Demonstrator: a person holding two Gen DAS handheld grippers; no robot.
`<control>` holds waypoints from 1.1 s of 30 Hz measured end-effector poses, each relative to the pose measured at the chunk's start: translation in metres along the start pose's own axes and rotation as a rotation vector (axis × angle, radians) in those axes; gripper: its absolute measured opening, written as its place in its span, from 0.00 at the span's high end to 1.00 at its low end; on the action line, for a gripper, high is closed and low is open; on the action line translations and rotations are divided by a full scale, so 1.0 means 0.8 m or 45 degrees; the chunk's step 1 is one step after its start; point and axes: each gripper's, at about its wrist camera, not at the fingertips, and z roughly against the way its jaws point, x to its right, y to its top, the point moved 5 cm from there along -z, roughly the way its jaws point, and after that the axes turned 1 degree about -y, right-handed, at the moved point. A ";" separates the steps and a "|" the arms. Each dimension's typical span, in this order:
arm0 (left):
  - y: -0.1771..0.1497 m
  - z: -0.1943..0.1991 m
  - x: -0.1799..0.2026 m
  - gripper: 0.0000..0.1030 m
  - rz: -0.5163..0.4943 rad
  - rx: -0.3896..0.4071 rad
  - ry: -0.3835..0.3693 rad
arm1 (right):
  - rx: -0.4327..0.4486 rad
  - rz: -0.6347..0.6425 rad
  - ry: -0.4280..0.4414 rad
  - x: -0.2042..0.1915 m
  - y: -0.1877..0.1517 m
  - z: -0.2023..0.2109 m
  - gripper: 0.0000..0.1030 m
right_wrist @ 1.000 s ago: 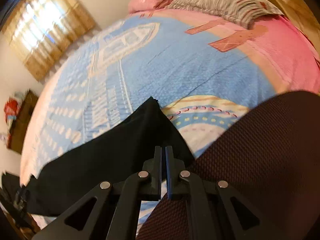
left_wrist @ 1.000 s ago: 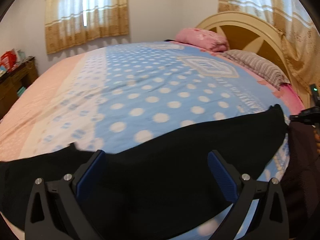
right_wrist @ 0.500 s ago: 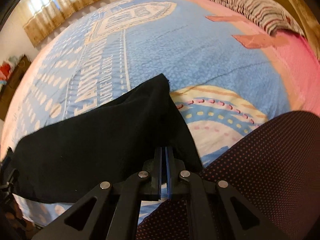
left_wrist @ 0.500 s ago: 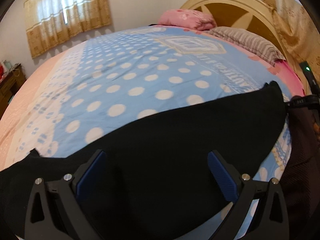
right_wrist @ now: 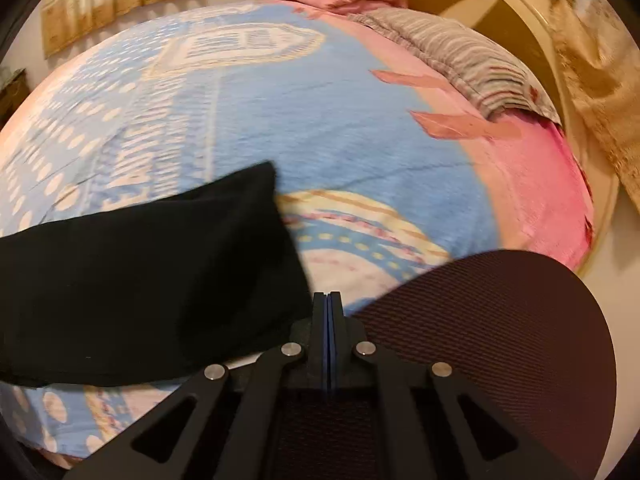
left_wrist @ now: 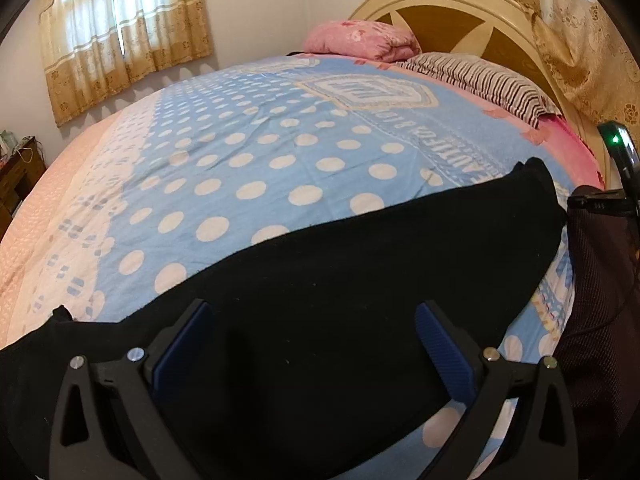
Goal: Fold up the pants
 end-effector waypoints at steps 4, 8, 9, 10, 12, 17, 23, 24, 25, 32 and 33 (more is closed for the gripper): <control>0.000 0.001 0.000 0.00 -0.006 0.001 0.009 | 0.022 -0.062 0.023 0.018 0.002 0.009 0.99; 0.001 0.002 -0.001 0.00 0.003 0.004 0.005 | 0.065 -0.119 0.158 0.015 0.007 0.019 0.99; 0.001 0.002 -0.001 0.00 0.004 0.005 0.004 | 0.075 -0.122 0.196 0.011 0.007 0.019 0.99; 0.001 0.002 -0.001 0.00 0.002 0.004 0.004 | 0.079 -0.126 0.252 0.007 0.008 0.019 0.99; 0.001 0.003 -0.002 0.00 -0.001 0.004 0.012 | 0.054 -0.139 0.330 0.000 0.010 0.011 0.99; 0.002 0.011 -0.015 0.00 0.025 0.022 0.024 | -0.069 -0.148 0.423 -0.007 0.011 -0.025 0.97; 0.005 0.016 -0.034 0.00 0.082 0.037 0.032 | -0.055 -0.207 0.584 -0.006 0.015 -0.017 0.46; 0.005 0.017 -0.035 0.00 0.084 0.038 0.030 | -0.055 -0.207 0.549 -0.004 0.016 -0.018 0.46; 0.004 0.017 -0.035 0.00 0.085 0.039 0.028 | -0.047 -0.198 0.504 -0.001 0.017 -0.020 0.46; 0.004 0.017 -0.039 0.00 0.092 0.039 0.036 | -0.079 0.008 0.482 -0.022 0.022 -0.038 0.46; 0.004 0.017 -0.040 0.00 0.099 0.039 0.033 | -0.083 0.042 0.464 -0.026 0.021 -0.041 0.46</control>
